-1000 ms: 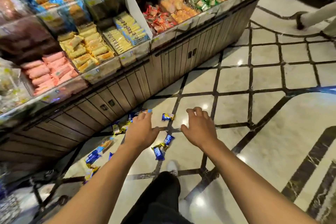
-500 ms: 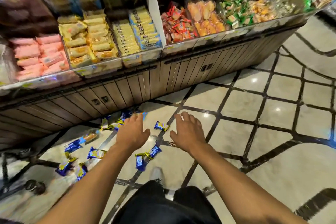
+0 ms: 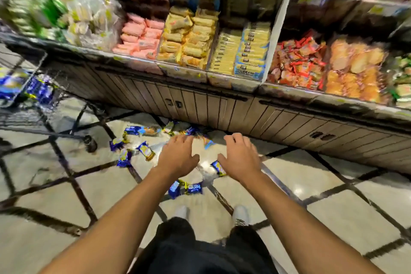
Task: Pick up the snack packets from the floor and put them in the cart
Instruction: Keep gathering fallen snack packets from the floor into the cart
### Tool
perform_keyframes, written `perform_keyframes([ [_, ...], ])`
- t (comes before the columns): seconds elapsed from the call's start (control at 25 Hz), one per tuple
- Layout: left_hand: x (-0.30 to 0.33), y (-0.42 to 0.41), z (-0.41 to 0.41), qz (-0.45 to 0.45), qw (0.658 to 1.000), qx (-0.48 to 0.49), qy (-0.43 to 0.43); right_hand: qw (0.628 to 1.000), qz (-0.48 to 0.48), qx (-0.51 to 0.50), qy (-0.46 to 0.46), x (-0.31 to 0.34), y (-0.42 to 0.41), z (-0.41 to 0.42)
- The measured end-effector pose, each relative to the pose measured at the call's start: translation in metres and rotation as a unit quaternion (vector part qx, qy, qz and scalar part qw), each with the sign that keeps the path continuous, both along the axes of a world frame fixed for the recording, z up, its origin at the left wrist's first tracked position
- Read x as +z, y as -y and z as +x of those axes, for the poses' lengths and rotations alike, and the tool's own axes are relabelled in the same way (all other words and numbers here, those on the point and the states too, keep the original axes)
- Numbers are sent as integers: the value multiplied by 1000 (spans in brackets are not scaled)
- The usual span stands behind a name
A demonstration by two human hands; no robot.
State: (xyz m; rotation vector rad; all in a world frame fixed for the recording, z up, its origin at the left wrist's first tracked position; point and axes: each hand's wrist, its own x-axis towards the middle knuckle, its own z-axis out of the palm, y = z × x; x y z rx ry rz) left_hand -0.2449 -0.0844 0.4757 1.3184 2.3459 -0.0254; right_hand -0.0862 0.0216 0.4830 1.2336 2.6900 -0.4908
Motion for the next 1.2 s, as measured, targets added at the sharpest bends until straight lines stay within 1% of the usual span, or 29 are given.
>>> perform_keyframes([
  [0.16, 6, 3, 26, -9, 996, 84, -13, 997, -14, 71, -1, -13, -30, 9],
  [0.4, -10, 25, 36, -29, 988, 149, 4, 993, -56, 96, 23, -28, -35, 12],
  [0.56, -50, 33, 40, -31, 988, 151, 25, 994, -79, 80, 11, -62, -35, 9],
  [0.68, -98, 33, 38, -22, 986, 161, 39, 992, -94, 83, -4, -112, -39, -2],
  [0.76, -142, 32, 38, -15, 985, 165, 44, 991, -104, 80, -14, -154, -39, -9],
  [0.84, -201, 24, 39, -20, 983, 170, 59, 990, -121, 69, -17, -213, -40, -15],
  [1.04, -360, 7, 43, -9, 983, 169, 73, 989, -135, 61, -2, -374, -41, -21],
  [1.2, -504, 8, 44, -36, 985, 147, 85, 989, -137, 49, -9, -514, -52, -8],
])
